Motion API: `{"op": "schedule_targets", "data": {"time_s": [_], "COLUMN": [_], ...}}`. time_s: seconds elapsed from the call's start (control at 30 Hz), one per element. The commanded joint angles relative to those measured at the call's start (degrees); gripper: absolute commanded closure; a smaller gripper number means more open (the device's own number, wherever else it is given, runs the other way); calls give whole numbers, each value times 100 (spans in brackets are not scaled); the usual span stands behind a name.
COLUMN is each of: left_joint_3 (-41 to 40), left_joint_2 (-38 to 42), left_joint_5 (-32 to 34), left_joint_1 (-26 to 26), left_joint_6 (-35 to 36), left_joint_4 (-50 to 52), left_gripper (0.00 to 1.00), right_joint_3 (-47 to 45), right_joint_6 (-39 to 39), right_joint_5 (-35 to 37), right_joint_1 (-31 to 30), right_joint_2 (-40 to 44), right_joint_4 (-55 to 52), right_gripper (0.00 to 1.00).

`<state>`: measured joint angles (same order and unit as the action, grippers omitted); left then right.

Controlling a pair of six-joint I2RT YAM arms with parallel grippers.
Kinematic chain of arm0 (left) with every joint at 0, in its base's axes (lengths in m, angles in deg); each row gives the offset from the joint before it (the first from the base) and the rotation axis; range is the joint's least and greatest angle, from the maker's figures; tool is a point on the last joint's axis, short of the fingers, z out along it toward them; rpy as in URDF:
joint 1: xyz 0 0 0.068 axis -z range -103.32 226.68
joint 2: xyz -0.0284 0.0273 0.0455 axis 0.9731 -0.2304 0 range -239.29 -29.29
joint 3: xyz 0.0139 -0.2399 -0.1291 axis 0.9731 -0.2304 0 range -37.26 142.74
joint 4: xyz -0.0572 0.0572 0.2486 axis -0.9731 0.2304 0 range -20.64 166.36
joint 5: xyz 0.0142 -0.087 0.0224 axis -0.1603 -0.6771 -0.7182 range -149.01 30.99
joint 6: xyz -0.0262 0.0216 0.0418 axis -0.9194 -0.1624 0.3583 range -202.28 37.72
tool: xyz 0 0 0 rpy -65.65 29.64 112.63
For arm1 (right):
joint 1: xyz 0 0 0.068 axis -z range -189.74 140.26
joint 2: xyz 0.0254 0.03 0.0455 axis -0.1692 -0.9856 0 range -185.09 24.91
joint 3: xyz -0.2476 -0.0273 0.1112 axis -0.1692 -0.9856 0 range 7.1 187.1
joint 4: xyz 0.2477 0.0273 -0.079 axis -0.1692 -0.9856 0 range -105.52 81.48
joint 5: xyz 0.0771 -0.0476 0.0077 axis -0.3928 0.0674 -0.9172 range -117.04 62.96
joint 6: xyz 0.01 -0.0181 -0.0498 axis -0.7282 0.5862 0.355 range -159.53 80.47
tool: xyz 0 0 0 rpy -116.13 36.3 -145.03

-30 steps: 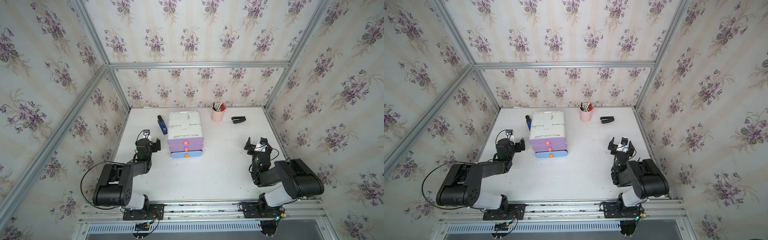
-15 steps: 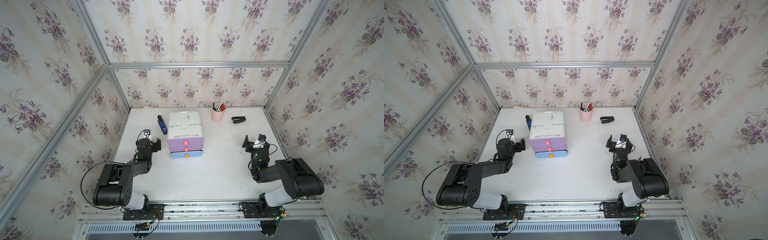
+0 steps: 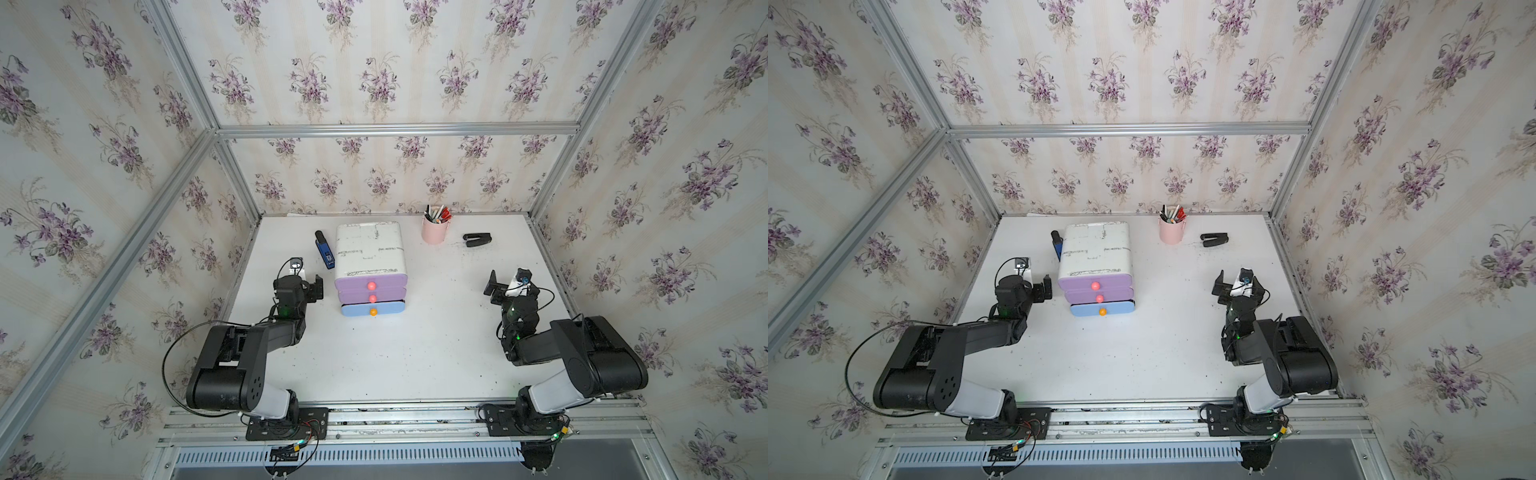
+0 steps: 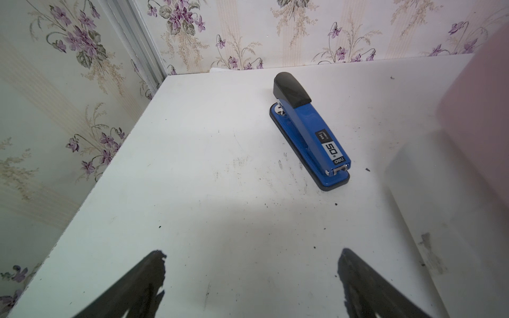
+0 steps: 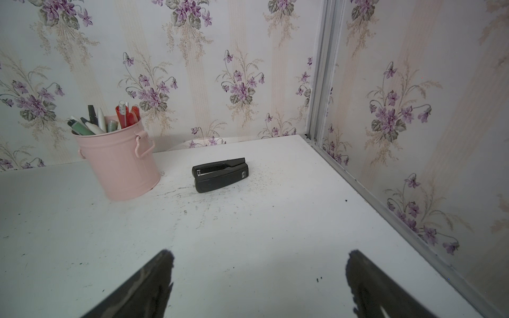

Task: Place the wired earphones into the drawer by color
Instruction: Reset both arms

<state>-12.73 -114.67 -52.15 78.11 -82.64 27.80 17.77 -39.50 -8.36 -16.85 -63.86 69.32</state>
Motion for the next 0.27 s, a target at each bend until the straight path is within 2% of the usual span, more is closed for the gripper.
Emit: {"op": "schedule_targets", "data": {"time_s": [0.0,0.17,0.23], "left_joint_3": [26,20,26], "left_joint_2": [-3,9,6], "left_joint_5": [27,27,27], "left_joint_1": [-3,-3,-3], "left_joint_6": [80,80,80], "left_joint_4": [45,43,38], "left_gripper": [0,0,0], "right_joint_3": [13,126,42], "right_joint_6": [-30,-245,-214], "right_joint_5": [9,-313,-295], "right_joint_1": [7,241,239], "right_joint_2": [4,66,27], "right_joint_4": [82,-342,-30], "right_gripper": [0,0,0]}}
